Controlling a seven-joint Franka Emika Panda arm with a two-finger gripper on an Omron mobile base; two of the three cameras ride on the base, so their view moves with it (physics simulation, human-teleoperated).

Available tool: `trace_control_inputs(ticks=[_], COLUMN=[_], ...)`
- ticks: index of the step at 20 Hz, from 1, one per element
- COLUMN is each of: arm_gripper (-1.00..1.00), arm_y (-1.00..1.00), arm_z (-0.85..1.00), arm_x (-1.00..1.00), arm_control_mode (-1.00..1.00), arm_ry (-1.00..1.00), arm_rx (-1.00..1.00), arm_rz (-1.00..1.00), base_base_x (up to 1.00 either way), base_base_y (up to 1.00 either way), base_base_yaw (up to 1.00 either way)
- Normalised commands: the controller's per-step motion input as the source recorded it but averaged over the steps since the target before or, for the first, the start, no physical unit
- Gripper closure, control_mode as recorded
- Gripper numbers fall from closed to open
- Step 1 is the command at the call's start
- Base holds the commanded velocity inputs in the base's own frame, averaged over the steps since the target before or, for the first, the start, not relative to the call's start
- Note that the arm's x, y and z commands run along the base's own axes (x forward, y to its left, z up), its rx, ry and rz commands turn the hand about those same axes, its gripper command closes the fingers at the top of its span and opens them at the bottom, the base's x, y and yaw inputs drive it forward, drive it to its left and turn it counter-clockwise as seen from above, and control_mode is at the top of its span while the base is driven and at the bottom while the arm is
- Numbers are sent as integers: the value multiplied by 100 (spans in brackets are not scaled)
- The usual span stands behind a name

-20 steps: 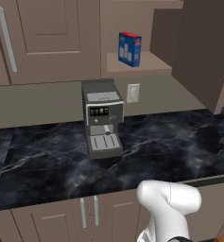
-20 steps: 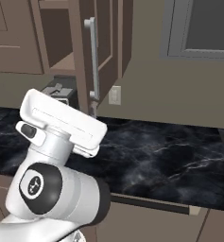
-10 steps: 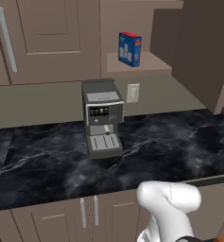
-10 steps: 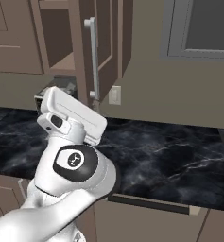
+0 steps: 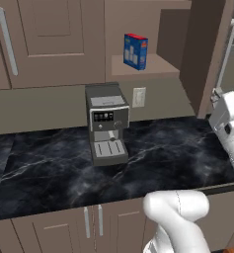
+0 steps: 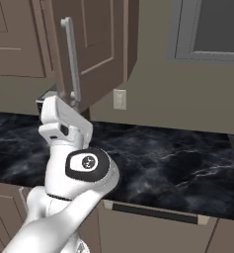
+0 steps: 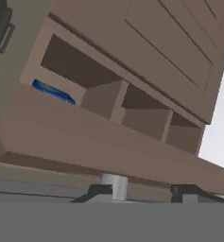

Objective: Pick the boxed food from the counter and place it in the cabinet. Then close the cabinet.

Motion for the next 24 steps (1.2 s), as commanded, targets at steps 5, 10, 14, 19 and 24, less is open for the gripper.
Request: trace_control_inputs(ticks=[5,10,14,19,24], arm_gripper=[-100,-100,-100,-100,-100], arm_y=[13,0,-4,-16,-31], arm_z=[52,98,100,100,59], arm_x=[4,42,82,100,100], arm_control_mode=[-100,-100,-100,-100,-100], arm_ry=[29,35,45,63,76], arm_rx=[-4,0,0,0,0], arm_rz=[76,62,51,28,4], base_base_x=[0,0,0,0,0], base_base_y=[0,0,0,0,0], base_base_yaw=[0,0,0,0,0])
